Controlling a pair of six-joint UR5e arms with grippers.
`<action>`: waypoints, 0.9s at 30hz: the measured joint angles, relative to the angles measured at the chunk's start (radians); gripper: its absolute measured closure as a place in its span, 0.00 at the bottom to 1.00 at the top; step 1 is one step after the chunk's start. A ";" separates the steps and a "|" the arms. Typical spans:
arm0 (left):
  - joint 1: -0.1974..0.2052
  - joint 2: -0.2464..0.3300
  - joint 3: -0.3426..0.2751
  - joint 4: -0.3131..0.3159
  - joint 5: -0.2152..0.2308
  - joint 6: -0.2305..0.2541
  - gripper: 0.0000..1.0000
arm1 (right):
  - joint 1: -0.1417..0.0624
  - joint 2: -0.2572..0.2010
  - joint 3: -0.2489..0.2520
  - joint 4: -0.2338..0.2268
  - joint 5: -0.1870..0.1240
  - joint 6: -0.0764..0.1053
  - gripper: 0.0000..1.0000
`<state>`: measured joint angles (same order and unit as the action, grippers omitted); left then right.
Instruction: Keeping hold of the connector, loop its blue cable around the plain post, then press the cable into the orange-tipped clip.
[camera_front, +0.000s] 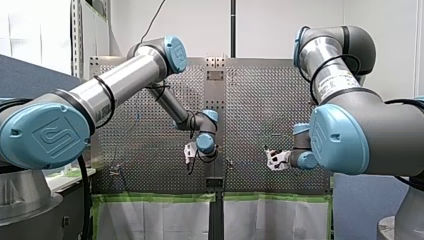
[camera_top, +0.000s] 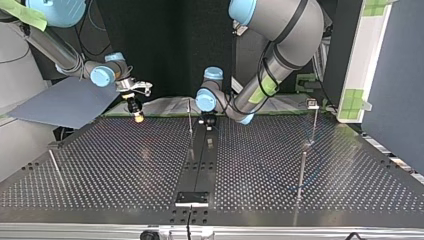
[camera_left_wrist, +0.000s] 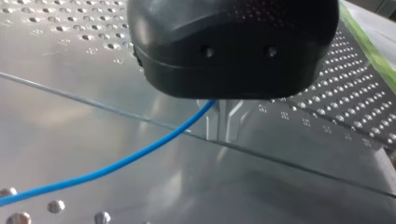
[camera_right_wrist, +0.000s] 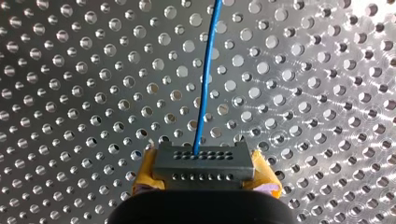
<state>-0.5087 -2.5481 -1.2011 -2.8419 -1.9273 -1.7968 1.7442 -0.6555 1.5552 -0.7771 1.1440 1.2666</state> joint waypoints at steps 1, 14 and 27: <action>0.000 0.000 0.000 -0.001 0.000 0.000 0.73 | 0.000 0.000 0.000 0.000 0.000 0.000 1.00; -0.007 0.001 -0.002 -0.052 0.005 0.055 0.00 | 0.000 0.000 0.000 0.004 -0.007 -0.002 1.00; -0.046 0.056 -0.047 -0.122 -0.076 0.180 0.00 | 0.000 0.000 0.000 0.016 -0.015 -0.002 1.00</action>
<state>-0.5545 -2.4924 -1.2477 -2.9639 -2.0029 -1.6164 1.7438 -0.6560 1.5550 -0.7616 1.1287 1.2649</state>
